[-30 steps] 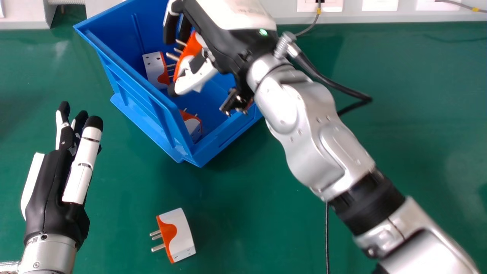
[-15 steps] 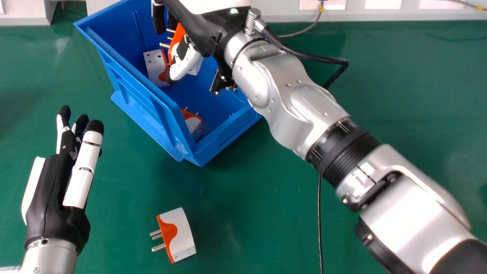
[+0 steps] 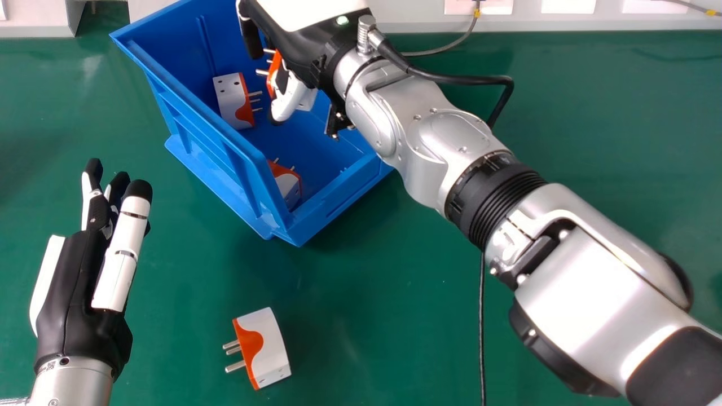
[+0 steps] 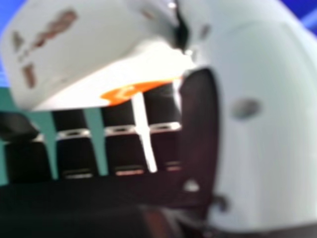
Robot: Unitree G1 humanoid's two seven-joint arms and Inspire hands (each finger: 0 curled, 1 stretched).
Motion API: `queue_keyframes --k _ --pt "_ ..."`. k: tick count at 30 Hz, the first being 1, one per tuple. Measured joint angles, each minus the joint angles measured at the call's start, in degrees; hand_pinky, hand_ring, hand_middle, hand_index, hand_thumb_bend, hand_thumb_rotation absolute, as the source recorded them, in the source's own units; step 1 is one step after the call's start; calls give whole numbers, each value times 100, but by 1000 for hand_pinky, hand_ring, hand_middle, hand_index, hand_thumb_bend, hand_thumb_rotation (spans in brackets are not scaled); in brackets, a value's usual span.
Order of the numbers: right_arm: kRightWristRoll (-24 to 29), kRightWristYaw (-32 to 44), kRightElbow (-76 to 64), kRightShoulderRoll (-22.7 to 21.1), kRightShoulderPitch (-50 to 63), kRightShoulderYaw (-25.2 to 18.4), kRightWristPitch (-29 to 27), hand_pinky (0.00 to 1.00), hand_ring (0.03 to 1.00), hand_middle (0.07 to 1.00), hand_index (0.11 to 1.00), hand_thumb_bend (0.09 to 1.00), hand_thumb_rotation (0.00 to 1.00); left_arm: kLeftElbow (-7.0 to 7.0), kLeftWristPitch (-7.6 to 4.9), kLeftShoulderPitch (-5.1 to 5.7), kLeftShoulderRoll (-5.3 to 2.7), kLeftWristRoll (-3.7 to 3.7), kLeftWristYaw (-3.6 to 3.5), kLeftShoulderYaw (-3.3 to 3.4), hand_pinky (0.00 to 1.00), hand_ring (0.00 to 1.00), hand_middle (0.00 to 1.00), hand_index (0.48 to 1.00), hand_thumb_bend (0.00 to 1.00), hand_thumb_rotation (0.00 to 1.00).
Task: Pick all objects and put in blue box
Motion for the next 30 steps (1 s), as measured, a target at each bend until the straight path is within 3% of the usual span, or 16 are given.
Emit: queue_keyframes --k 2,3,4,10,17,30 --pt "-11 -51 126 16 0 68 29 194 290 481 481 518 0 -21 1 9 -2 0 4 -2 958 1000 1000 1000 423 818" --pt "-14 -80 176 28 0 117 47 259 340 493 472 518 0 -34 1 17 -4 0 7 -3 958 1000 1000 1000 422 817" --pt "-19 -120 233 40 0 150 61 259 340 493 472 518 0 -48 5 23 -7 -1 12 -5 958 1000 1000 1000 422 817" --pt "-26 -286 345 80 2 296 83 171 220 445 474 522 0 -137 19 53 -24 -3 69 -55 959 1000 1000 1000 418 816" --pt "-110 -311 361 79 4 394 81 168 210 424 480 522 0 -195 20 114 -48 -1 120 -94 958 1000 1000 1000 414 815" --pt "39 -491 358 82 214 289 -72 262 334 453 523 516 0 -209 16 123 -71 -5 174 -171 954 1000 1000 1000 418 817"
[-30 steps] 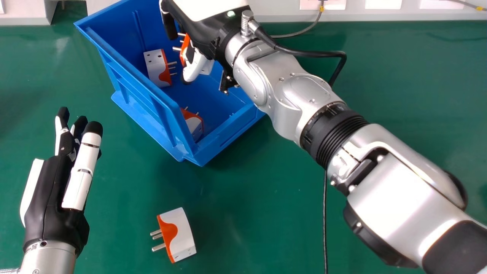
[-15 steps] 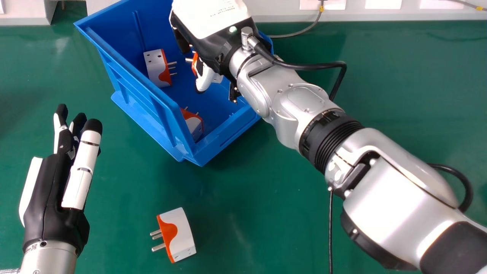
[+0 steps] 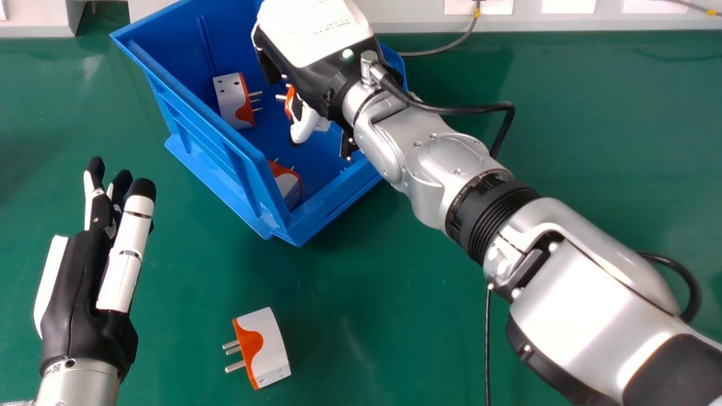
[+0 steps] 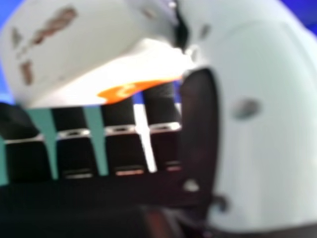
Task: Pick all objects and put in blue box
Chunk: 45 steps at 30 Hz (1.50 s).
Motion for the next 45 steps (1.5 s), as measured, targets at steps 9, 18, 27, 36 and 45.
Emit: queue_keyframes --k 9,18,27,36,45 --pt "283 -712 -9 44 207 -384 -371 238 339 455 541 509 0 -64 -10 32 -21 57 10 -68 951 1000 1000 1000 416 819" --pt "363 -1130 15 164 312 -429 -387 249 363 471 543 507 0 -78 -17 39 -71 69 15 -106 950 1000 1000 1000 414 819" --pt "310 -1086 102 141 390 -322 -334 221 390 480 518 510 0 -92 -16 39 -86 68 10 -104 950 1000 1000 1000 414 816" --pt "212 -1010 130 81 462 -172 -317 215 405 490 502 511 0 -290 2 88 -91 77 37 -113 948 1000 1000 1000 411 814" --pt "131 -1011 174 60 630 -66 -312 233 411 487 497 512 0 -422 66 158 -105 119 114 -160 938 1000 1000 1000 398 816"
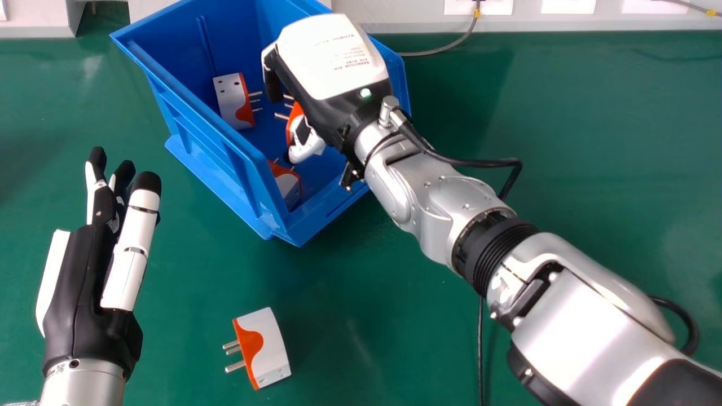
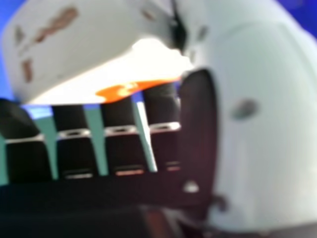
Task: Pick all objects and put in blue box
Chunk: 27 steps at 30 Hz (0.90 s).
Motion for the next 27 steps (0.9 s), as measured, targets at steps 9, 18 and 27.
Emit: queue_keyframes --k 9,18,27 --pt "-105 5 5 -62 57 64 30 294 453 488 498 509 1 -16 55 2 -23 0 20 -4 936 1000 1000 1000 393 818" --pt "-308 14 5 -77 60 250 249 804 880 890 891 466 654 -28 57 1 -41 3 26 -16 934 1000 1000 1000 386 820" --pt "-369 15 0 -78 60 253 367 983 990 991 991 477 929 -26 57 -25 -42 4 30 -25 934 1000 1000 1000 384 822"
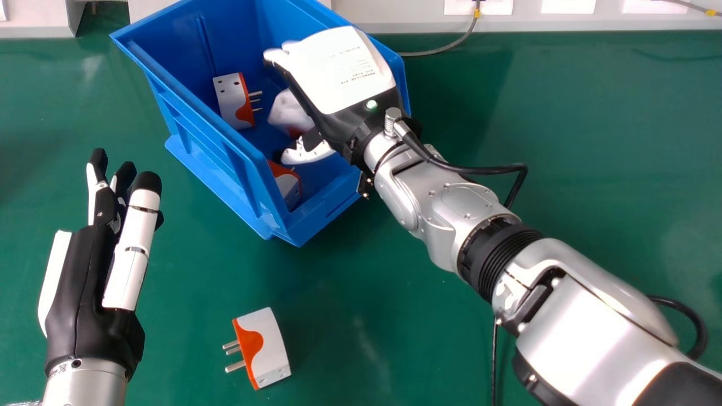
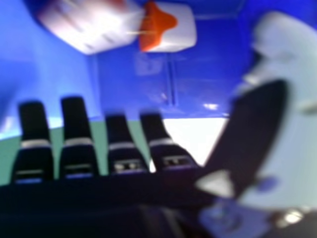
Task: Pick all objects and put in blue box
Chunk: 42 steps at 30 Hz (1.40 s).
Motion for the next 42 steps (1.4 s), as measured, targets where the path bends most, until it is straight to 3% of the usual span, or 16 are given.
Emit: queue_keyframes --k 13,20,25,31,34,42 --pt "3 0 -5 -11 0 -12 14 1000 1000 1000 1000 477 965 39 0 -65 2 1 -1 -17 934 1000 1000 1000 385 823" --pt "79 -1 -134 -94 21 -112 -11 1000 1000 1000 1000 465 961 148 -1 -133 13 5 -17 -18 934 1000 1000 1000 385 823" --pt "247 -5 -568 -209 208 -290 -26 1000 1000 1000 1000 408 917 212 -1 -178 47 12 -32 -13 934 1000 1000 1000 398 826" --pt "464 -163 -1861 -468 985 -597 -20 1000 1000 1000 1000 368 844 299 2 -261 78 7 -44 29 934 1000 1000 1000 404 829" --pt "447 -193 -2834 -711 1588 -661 16 1000 1000 1000 1000 356 828 318 2 -302 110 0 -94 51 934 1000 1000 1000 405 831" --pt "313 -29 -5631 -1677 3468 -947 -49 1000 1000 1000 1000 331 816 382 18 -373 179 -62 -140 135 941 1000 1000 1000 403 833"
